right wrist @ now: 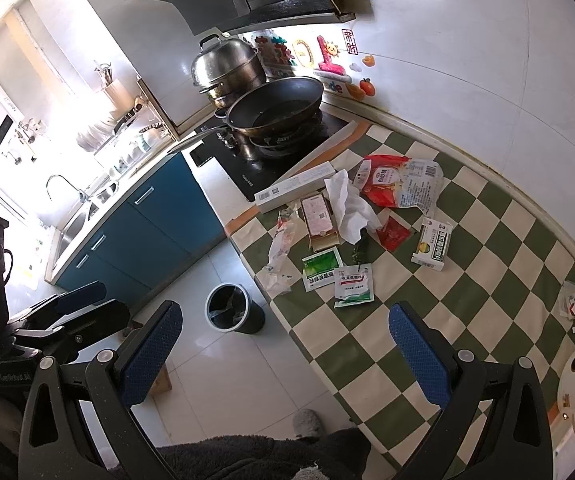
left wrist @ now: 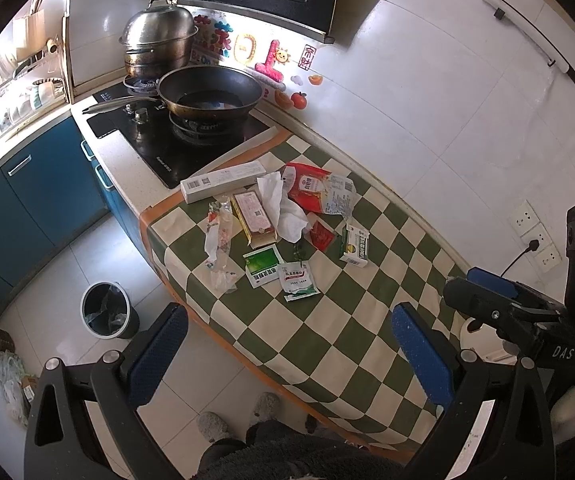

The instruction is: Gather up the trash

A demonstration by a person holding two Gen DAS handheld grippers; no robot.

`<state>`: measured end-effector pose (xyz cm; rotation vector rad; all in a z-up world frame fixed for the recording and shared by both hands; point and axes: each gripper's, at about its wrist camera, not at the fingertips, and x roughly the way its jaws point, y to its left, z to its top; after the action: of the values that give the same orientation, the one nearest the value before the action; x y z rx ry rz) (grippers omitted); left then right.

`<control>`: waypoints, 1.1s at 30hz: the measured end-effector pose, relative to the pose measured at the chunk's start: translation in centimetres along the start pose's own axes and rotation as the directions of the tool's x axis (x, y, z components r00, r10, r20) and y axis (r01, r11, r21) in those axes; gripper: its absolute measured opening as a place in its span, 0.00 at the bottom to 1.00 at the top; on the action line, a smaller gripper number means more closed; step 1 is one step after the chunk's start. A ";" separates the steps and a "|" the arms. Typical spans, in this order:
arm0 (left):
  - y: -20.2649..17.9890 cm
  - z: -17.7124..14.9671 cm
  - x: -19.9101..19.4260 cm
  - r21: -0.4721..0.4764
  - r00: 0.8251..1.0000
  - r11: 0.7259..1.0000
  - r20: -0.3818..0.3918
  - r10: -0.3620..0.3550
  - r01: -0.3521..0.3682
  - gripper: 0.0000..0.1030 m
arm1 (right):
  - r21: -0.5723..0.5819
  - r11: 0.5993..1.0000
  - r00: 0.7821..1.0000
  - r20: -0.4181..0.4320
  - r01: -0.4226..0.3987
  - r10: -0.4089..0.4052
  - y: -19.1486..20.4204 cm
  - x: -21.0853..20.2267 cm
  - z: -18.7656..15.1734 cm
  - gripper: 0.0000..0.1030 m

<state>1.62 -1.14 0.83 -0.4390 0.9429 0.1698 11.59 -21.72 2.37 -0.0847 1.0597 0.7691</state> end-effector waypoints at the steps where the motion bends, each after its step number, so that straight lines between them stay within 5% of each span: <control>1: -0.1 0.1 0.1 0.001 1.000 1.000 -0.001 -0.001 0.001 1.00 | 0.001 1.000 1.000 0.000 -0.001 0.001 0.0 0.0 0.0 1.00; 33: 0.6 -1.8 -1.2 -0.006 1.000 1.000 0.013 0.000 0.001 1.00 | 0.004 1.000 1.000 0.003 -0.006 0.006 -0.1 0.1 -0.5 1.00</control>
<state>-0.61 -1.33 0.69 -0.4429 0.9295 0.1748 11.30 -21.90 1.97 -0.0770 1.0594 0.7721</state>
